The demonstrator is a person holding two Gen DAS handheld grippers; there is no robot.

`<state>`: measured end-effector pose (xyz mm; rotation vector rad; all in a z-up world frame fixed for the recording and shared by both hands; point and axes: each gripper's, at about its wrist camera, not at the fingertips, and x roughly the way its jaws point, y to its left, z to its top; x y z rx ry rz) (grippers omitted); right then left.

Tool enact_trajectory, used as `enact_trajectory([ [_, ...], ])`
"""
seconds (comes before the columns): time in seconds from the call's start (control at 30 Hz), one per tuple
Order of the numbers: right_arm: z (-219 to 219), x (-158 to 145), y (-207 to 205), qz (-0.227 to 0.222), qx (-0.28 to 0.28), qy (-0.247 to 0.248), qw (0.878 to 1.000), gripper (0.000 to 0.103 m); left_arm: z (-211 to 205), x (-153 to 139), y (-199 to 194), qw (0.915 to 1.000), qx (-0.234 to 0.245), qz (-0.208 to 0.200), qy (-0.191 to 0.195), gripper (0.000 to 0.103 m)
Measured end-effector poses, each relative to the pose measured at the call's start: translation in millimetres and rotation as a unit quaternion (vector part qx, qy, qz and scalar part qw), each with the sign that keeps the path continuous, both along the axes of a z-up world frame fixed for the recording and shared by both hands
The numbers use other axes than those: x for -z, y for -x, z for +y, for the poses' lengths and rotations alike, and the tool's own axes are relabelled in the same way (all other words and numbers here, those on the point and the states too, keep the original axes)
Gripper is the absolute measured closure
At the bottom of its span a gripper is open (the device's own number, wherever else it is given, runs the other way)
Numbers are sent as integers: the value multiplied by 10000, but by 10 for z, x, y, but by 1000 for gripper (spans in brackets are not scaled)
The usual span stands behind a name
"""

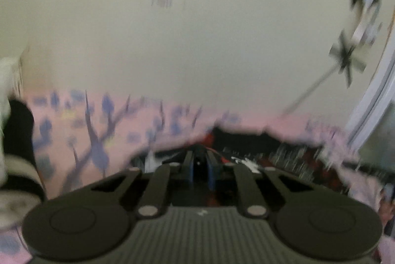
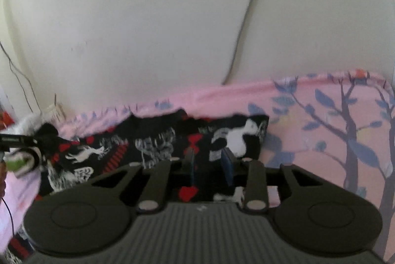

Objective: Fold small clothes

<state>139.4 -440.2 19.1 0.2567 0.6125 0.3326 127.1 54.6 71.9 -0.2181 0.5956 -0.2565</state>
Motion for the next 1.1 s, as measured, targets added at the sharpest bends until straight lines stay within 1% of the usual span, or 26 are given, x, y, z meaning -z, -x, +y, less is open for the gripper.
enact_trajectory([
  [0.03, 30, 24, -29, 18, -9, -11, 10000, 73, 26, -36, 29, 9998, -75, -180, 13, 94],
  [0.07, 50, 59, -59, 86, -18, 19, 10000, 73, 60, -23, 37, 9995, -171, -264, -14, 94],
  [0.1, 82, 122, -99, 206, -22, 91, 9997, 73, 77, 26, 4, 9995, -251, -190, -32, 94],
  [0.13, 116, 201, -143, 357, -36, 180, 9992, 73, 95, 128, -56, 9996, -294, 25, -3, 94],
  [0.17, 135, 251, -167, 409, -12, 271, 9988, 73, 95, 234, -101, 9994, -241, 253, 48, 93],
  [0.2, 146, 267, -179, 368, 29, 350, 9987, 73, 74, 373, -156, 9984, -84, 545, 97, 93],
  [0.23, 136, 251, -199, 386, 37, 314, 9988, 73, 42, 454, -170, 9976, -29, 685, 47, 92],
  [0.27, 101, 214, -213, 381, 80, 171, 9991, 72, -1, 521, -168, 9972, -42, 735, -130, 91],
  [0.3, 66, 176, -215, 335, 125, 53, 9993, 70, -23, 540, -162, 9971, -43, 713, -262, 91],
  [0.33, 29, 138, -213, 255, 185, -42, 9995, 63, -29, 536, -155, 9973, -49, 673, -294, 89],
  [0.4, -21, 71, -218, 88, 289, -114, 9995, 55, 7, 494, -156, 9978, -135, 627, -152, 82],
  [0.43, -27, 60, -237, 75, 303, -96, 9995, 55, 14, 470, -160, 9981, -195, 573, -104, 79],
  [0.47, -29, 66, -261, 84, 286, -108, 9995, 55, 14, 464, -190, 9983, -225, 538, -93, 79],
  [0.5, -20, 97, -296, 140, 215, -147, 9996, 57, -3, 489, -226, 9979, -202, 585, -192, 80],
  [0.53, 11, 167, -351, 308, 157, -74, 9994, 64, -38, 555, -283, 9965, -228, 711, -376, 85],
  [0.57, 71, 290, -435, 611, 173, 180, 9978, 69, -54, 616, -340, 9946, -258, 860, -524, 85],
  [0.6, 106, 350, -431, 454, 234, 295, 9983, 69, -78, 688, -373, 9941, -256, 870, -594, 84],
  [0.63, 153, 355, -434, 385, 223, 442, 9980, 69, -93, 688, -372, 9944, -255, 777, -671, 83],
  [0.67, 186, 328, -451, 432, 235, 519, 9974, 69, -97, 674, -375, 9939, -252, 808, -705, 83],
  [0.73, 191, 236, -424, 517, 309, 485, 9970, 68, -68, 602, -332, 9934, -299, 898, -643, 82],
  [0.8, 147, 117, -265, 437, 331, 327, 9980, 66, -6, 479, -157, 9945, -309, 800, -600, 81],
  [0.87, 77, 16, -45, 355, 249, 230, 9988, 66, 82, 363, 115, 9962, -235, 628, -561, 80],
  [0.9, 40, -28, 109, 345, 203, 206, 9990, 66, 141, 322, 292, 9966, -184, 610, -518, 80],
  [1.0, -31, -77, 636, 447, -27, 52, 9990, 66, 286, 304, 757, 9968, 127, 768, -205, 80],
  [1.1, -91, -52, 1196, 594, -293, -124, 9977, 65, 356, 364, 1270, 9937, 483, 1005, 100, 79],
])
